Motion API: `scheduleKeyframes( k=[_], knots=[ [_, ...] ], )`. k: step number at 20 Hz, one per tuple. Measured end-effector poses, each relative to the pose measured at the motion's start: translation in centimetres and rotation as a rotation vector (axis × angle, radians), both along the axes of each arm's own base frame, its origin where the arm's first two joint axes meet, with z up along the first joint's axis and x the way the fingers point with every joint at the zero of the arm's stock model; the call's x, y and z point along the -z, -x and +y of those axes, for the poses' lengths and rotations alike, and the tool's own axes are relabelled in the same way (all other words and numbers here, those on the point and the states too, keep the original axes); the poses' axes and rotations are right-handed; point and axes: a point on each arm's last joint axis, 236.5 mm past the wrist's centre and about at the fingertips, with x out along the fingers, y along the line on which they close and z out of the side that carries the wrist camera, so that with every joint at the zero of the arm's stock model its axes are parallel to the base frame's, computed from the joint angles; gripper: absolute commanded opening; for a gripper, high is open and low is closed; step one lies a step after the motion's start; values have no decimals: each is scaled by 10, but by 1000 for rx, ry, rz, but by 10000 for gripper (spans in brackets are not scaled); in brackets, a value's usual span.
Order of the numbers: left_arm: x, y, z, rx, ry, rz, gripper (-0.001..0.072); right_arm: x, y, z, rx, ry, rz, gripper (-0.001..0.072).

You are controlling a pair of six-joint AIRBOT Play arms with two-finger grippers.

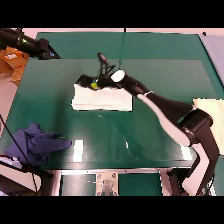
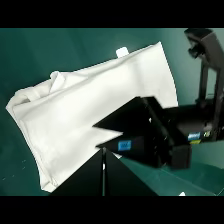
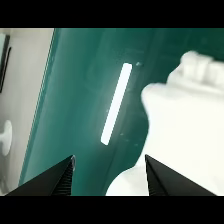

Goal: Fold the shirts.

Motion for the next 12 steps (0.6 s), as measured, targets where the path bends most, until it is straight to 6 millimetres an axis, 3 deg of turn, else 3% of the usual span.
scheduleKeyframes(
  k=[3, 6, 10, 12],
  knots=[
    [2, -2, 4, -8, -17, -4, 26, -19, -25, -67, 14, 22, 20, 511],
    [7, -5, 12, -30, -51, -3, 26, -27, -41, -154, 35, 77, 65, 511],
    [13, -7, 21, -68, -86, 14, 26, -4, -35, -259, 59, 188, 183, 562],
    [15, -7, 24, -82, -95, 22, 26, 16, -25, -296, 77, 225, 257, 564]
  ],
)
